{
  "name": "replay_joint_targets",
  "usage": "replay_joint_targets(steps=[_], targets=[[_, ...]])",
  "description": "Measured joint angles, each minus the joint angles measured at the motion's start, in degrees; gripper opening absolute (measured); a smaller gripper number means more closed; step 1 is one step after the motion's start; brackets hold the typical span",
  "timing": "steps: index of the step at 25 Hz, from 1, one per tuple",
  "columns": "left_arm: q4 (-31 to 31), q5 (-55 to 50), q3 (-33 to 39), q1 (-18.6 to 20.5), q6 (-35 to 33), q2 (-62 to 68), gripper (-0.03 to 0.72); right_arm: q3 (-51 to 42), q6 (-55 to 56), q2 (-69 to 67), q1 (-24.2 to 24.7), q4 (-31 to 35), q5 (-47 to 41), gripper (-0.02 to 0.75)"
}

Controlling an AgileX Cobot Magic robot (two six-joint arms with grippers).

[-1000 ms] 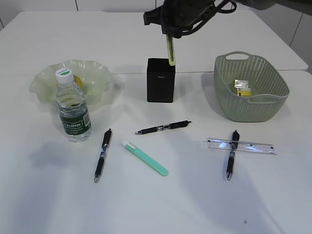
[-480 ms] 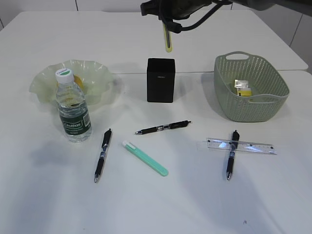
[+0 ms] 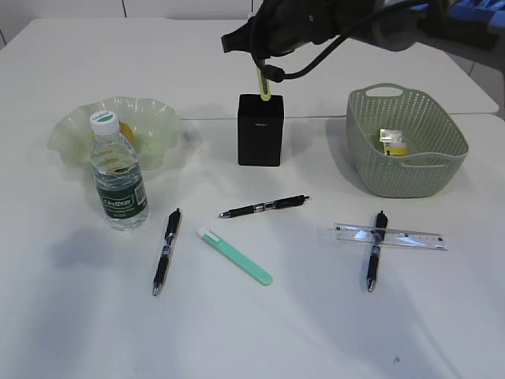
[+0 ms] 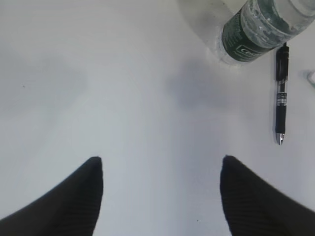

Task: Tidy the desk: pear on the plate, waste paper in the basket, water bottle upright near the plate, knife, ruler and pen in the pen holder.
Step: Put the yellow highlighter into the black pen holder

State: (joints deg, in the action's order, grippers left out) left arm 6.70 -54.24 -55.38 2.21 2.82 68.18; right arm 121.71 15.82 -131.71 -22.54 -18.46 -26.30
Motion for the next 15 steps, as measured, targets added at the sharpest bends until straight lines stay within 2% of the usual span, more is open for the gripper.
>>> replay_joint_targets(steps=[15], targets=[[-0.2,0.0,0.0,0.0,0.0,0.0,0.527,0.0,0.4,-4.3,0.0,0.0,1.3,0.123]])
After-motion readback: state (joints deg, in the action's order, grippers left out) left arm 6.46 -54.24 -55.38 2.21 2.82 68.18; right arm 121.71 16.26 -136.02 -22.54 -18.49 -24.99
